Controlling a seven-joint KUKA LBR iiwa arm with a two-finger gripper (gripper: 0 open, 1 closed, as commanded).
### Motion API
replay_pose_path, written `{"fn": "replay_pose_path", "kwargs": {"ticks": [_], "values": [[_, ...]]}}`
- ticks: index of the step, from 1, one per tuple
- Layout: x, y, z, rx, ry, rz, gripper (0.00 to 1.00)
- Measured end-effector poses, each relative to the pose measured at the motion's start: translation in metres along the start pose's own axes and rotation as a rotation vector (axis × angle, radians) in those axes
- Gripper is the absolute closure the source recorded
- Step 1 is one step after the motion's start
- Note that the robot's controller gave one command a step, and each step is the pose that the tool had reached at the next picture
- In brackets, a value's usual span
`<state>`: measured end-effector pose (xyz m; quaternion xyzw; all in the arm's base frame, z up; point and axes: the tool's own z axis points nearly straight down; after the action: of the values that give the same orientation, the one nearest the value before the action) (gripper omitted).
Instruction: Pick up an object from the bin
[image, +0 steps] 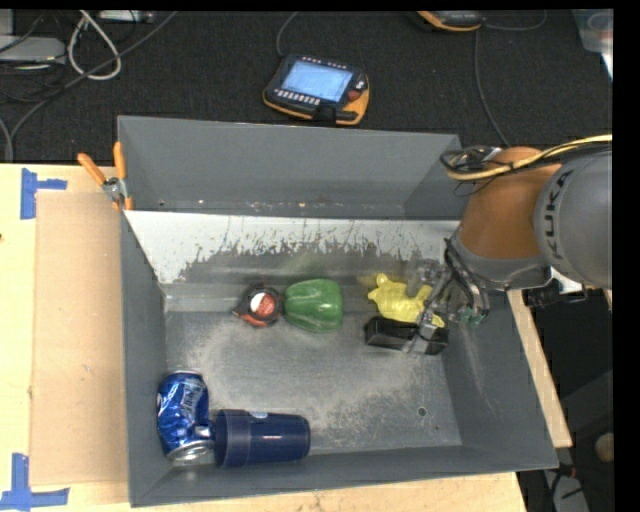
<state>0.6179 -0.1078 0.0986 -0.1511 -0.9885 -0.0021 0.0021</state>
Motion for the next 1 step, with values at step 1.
{"fn": "replay_pose_path", "kwargs": {"ticks": [1], "values": [[0.0032,0.0006,0.0294,-0.003,-0.014,0.076,0.00]]}}
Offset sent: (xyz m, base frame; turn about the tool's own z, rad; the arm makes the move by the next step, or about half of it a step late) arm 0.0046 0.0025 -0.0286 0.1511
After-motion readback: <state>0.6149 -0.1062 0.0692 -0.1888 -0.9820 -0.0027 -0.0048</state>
